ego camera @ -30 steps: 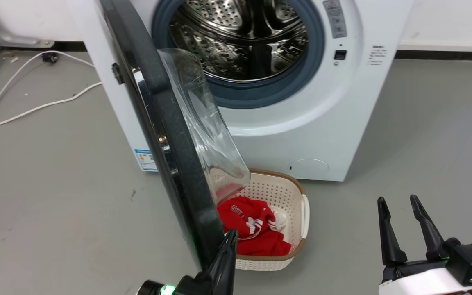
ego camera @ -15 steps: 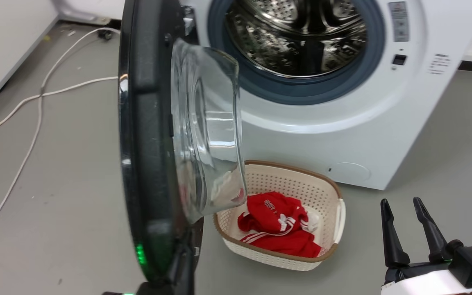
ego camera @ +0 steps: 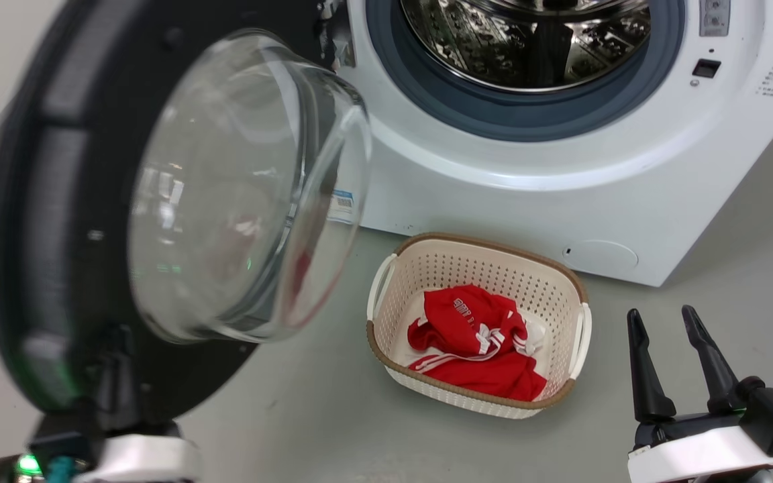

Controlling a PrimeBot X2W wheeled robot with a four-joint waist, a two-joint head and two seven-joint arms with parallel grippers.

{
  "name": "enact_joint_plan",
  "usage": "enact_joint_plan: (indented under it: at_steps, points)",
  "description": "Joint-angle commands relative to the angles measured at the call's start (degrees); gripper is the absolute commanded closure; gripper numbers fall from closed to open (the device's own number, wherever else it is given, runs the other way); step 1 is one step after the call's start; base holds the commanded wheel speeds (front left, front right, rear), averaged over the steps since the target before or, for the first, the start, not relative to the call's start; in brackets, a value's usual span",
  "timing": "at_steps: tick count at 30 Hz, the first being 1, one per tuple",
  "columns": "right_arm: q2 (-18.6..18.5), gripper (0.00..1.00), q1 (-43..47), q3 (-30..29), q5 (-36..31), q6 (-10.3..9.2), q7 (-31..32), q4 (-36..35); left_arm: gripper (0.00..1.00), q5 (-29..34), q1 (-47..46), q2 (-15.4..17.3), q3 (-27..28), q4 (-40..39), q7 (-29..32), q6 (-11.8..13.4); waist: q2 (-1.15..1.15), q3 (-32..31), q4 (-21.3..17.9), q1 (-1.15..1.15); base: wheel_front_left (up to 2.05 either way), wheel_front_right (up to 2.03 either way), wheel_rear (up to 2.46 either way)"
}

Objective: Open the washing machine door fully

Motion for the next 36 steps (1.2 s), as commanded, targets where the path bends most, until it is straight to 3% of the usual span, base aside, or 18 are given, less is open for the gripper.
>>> enact_joint_plan:
  at_steps: [1, 13, 16, 17, 25, 30, 36]
  points:
    - [0.0, 0.0, -0.66, -0.08, 0.02, -0.02, 0.33, -0.29, 1.0, -0.97, -1.26, 0.58, 2.03, 1.26, -0.25, -0.43, 0.0, 0.67, -0.43, 0.0, 0.0, 0.0, 0.0]
    - [-1.44, 0.0, -2.55, -0.57, -0.3, -0.02, 1.02, -0.59, 1.0, -3.46, -7.64, 1.72, 20.77, 12.28, -0.26, -7.88, 0.0, 4.2, -3.14, 0.0, 0.0, 0.0, 0.0]
    - [-1.42, 0.0, -2.92, -0.66, -0.76, -0.02, 0.94, -0.73, 1.0, -2.87, -9.59, 1.77, 24.0, 15.73, -0.27, -10.3, 0.0, 4.79, -3.57, 0.0, 0.0, 0.0, 0.0]
    - [-1.35, 0.0, -3.39, -0.59, -0.93, -0.02, 1.05, -0.86, 1.0, -2.18, -11.65, 2.07, 26.31, 19.65, -0.27, -12.62, 0.0, 5.16, -3.93, 0.0, 0.0, 0.0, 0.0]
    - [-1.46, 0.0, -3.89, -0.09, -0.61, -0.02, 0.83, -0.16, 1.0, 0.43, -15.74, 1.77, 31.45, 26.86, -0.27, -17.09, 0.0, 5.42, -5.09, 0.0, 0.0, 0.0, 0.0]
    - [-1.05, 0.0, -3.71, -0.3, -0.4, -0.02, 0.47, 0.75, 1.0, 3.11, -13.42, -1.57, 34.14, 25.36, -0.27, -17.8, 0.0, 4.22, -5.88, 0.0, 0.0, 0.0, 0.0]
    - [-0.45, 0.0, -2.51, -0.63, -0.23, -0.02, -0.11, 2.28, 1.0, 6.82, -7.38, -8.43, 37.14, 18.82, -0.28, -18.9, 0.0, 1.2, -6.08, 0.0, 0.0, 0.0, 0.0]
